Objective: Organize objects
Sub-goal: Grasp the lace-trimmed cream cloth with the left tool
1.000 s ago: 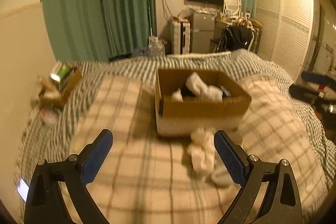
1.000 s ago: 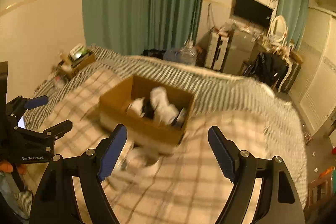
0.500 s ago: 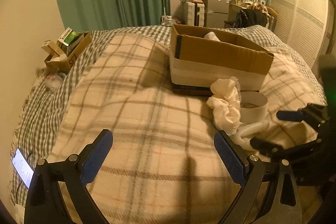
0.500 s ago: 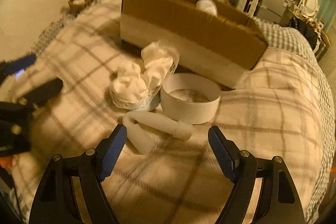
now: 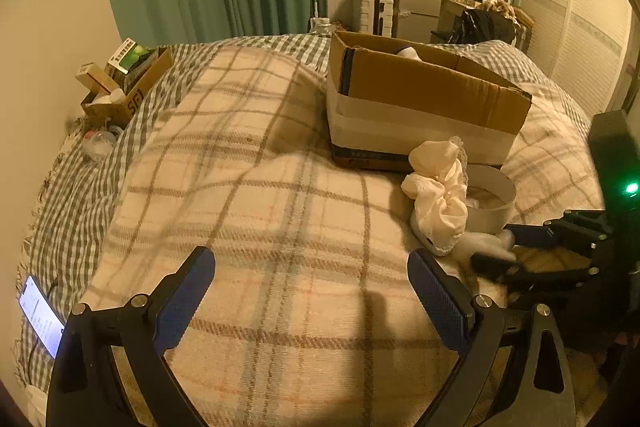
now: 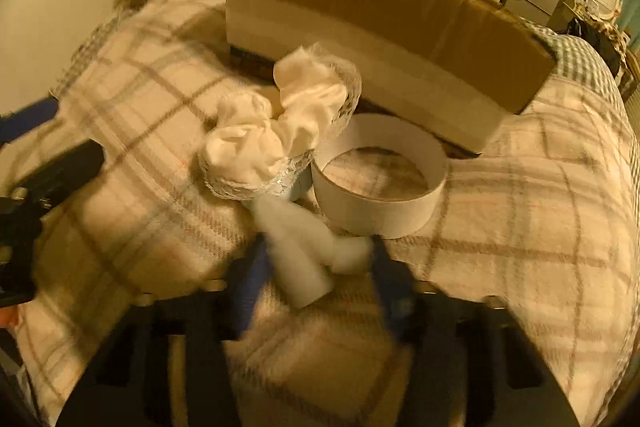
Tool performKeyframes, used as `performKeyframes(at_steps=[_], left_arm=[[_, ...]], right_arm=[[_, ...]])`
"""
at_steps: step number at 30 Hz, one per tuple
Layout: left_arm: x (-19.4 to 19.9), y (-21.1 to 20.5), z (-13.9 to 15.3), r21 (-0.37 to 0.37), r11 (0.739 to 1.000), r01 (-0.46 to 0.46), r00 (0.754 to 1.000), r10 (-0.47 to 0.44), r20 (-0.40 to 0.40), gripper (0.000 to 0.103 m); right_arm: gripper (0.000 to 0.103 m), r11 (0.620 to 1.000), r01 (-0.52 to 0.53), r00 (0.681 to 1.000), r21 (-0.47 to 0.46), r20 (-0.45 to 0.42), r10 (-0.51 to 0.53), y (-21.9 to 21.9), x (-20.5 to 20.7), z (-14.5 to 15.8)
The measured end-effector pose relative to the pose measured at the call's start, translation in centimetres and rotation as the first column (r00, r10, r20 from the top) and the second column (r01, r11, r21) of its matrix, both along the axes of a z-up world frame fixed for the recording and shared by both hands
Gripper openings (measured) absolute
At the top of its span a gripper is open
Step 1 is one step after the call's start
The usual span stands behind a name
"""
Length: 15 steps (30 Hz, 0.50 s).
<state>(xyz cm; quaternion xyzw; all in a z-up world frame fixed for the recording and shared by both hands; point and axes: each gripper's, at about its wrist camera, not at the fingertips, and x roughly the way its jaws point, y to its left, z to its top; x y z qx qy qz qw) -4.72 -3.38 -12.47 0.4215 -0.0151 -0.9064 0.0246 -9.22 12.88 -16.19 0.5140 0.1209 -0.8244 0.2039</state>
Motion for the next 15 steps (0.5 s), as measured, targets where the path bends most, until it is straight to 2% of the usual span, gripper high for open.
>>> performKeyframes(at_steps=[1, 2, 3, 5, 10, 14, 15], left_arm=[[-0.1, 0.1, 0.1, 0.000, 1.000, 0.004, 1.000, -0.004, 0.000, 0.099], [-0.2, 0.3, 0.3, 0.000, 1.000, 0.009, 1.000, -0.009, 0.000, 0.099], [-0.3, 0.5, 0.4, 0.002, 1.000, 0.013, 1.000, -0.013, 0.000, 0.099], [-0.7, 0.9, 0.6, 0.007, 1.000, 0.026, 1.000, -0.026, 0.002, 0.099], [-2.6, 3.0, 0.4, 0.044, 0.996, 0.076, 0.997, -0.077, 0.023, 0.100], [-4.9, 4.9, -0.6, 0.045, 0.994, 0.103, 0.993, -0.105, 0.052, 0.099], [-5.4, 5.3, -0.9, 0.045, 0.993, 0.109, 0.992, -0.112, 0.058, 0.098]], right_arm=[[0.036, 1.000, 0.007, 1.000, -0.008, -0.018, -0.008, 0.4, 0.2, 0.5], [0.030, 1.000, 0.011, 0.999, -0.010, -0.041, -0.012, 0.7, 0.5, 1.2], [0.017, 1.000, 0.011, 0.998, -0.017, -0.059, -0.012, 0.9, 0.8, 1.8], [0.001, 0.999, 0.012, 0.996, -0.031, -0.090, -0.014, 1.5, 1.5, 2.9], [0.000, 0.998, 0.009, 0.993, -0.070, -0.114, -0.016, 3.0, 2.3, 4.7], [0.000, 0.991, 0.018, 0.995, -0.131, -0.090, -0.030, 3.9, 1.8, 4.2], [0.000, 0.991, 0.025, 0.996, -0.131, -0.084, -0.036, 2.8, 1.2, 3.9]])
